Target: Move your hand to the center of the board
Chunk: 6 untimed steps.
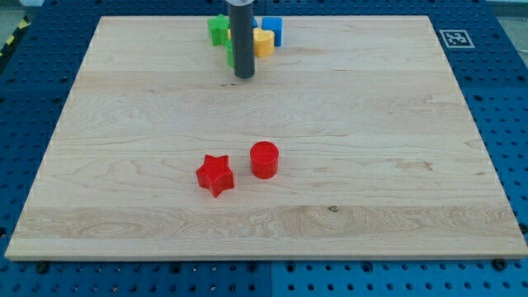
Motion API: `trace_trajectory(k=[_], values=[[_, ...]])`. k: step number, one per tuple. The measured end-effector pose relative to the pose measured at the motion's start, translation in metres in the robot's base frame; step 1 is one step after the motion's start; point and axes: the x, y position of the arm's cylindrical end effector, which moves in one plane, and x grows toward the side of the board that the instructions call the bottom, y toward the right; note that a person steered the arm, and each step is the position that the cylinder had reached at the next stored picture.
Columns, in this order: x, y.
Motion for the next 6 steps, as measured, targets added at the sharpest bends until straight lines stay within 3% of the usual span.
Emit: trace_trajectory(k=[2, 6], values=[[0.051, 0.049], [0.090, 0.054]])
